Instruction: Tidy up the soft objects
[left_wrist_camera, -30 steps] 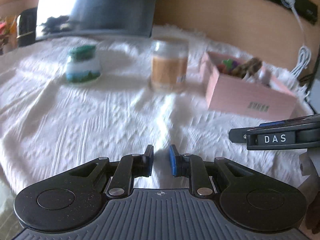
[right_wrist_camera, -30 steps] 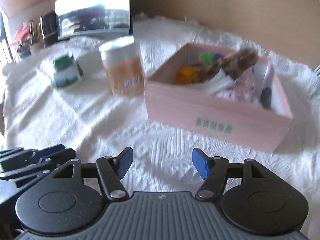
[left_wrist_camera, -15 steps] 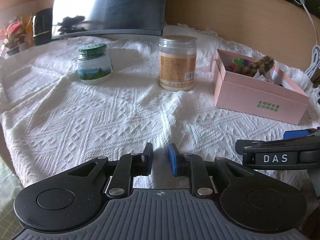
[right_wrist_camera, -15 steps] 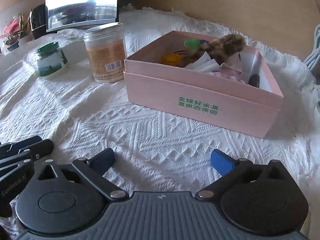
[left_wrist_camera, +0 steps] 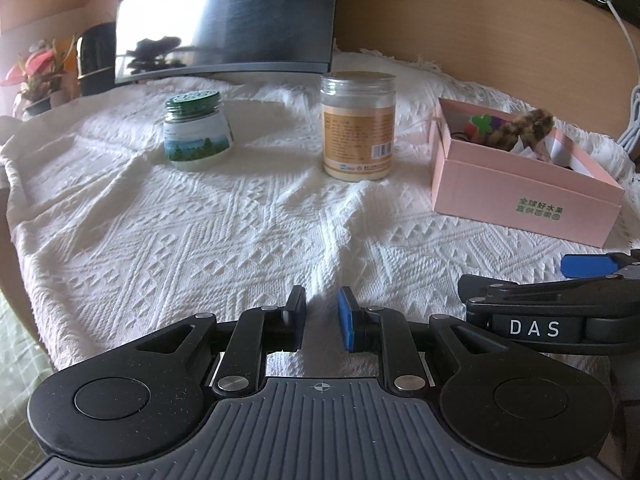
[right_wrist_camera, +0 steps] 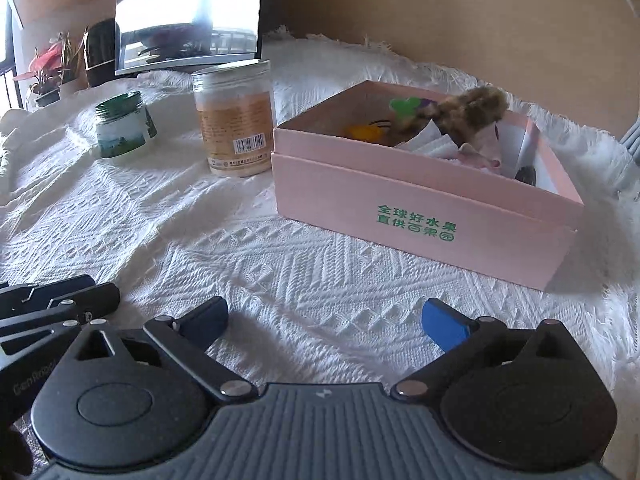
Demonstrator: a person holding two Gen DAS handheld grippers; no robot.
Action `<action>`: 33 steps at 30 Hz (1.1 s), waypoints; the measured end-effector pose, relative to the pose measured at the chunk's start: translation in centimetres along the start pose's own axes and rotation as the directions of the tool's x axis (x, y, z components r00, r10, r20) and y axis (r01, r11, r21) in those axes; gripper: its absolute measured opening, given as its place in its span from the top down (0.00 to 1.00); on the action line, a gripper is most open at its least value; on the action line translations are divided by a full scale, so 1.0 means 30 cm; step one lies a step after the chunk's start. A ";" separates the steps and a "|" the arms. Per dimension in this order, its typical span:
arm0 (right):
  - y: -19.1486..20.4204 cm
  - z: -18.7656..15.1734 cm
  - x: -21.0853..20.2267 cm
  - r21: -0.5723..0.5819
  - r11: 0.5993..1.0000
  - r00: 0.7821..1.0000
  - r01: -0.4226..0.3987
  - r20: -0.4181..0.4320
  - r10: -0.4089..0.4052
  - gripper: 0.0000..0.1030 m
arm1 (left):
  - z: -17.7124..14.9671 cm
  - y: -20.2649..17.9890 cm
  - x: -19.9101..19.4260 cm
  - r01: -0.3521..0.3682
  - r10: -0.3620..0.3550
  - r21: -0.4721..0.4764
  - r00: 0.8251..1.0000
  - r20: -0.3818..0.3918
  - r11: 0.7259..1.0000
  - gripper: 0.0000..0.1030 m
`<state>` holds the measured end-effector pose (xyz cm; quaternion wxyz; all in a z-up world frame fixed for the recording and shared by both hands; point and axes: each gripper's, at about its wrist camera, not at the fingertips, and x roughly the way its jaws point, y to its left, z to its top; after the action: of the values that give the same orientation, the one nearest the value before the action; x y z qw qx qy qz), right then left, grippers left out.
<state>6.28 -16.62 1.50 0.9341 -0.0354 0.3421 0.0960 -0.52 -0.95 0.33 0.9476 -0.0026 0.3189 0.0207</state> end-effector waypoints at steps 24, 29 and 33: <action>-0.001 -0.001 0.001 0.000 1.000 1.000 0.000 0.000 0.000 0.00 | 0.000 0.001 0.000 0.002 -0.002 0.000 1.000 0.001 1.000 0.80; -0.001 -0.001 0.001 -0.001 1.000 1.000 0.000 0.000 0.000 0.00 | -0.001 0.000 0.000 0.001 -0.001 0.002 1.000 0.001 1.000 0.80; -0.001 -0.001 0.001 0.000 1.000 1.000 0.000 0.000 0.000 0.00 | -0.001 -0.007 -0.004 -0.002 0.002 -0.003 1.000 0.002 1.000 0.80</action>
<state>6.29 -16.64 1.46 0.9341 -0.0354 0.3421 0.0963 -0.62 -1.17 0.35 0.9478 -0.0036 0.3180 0.0223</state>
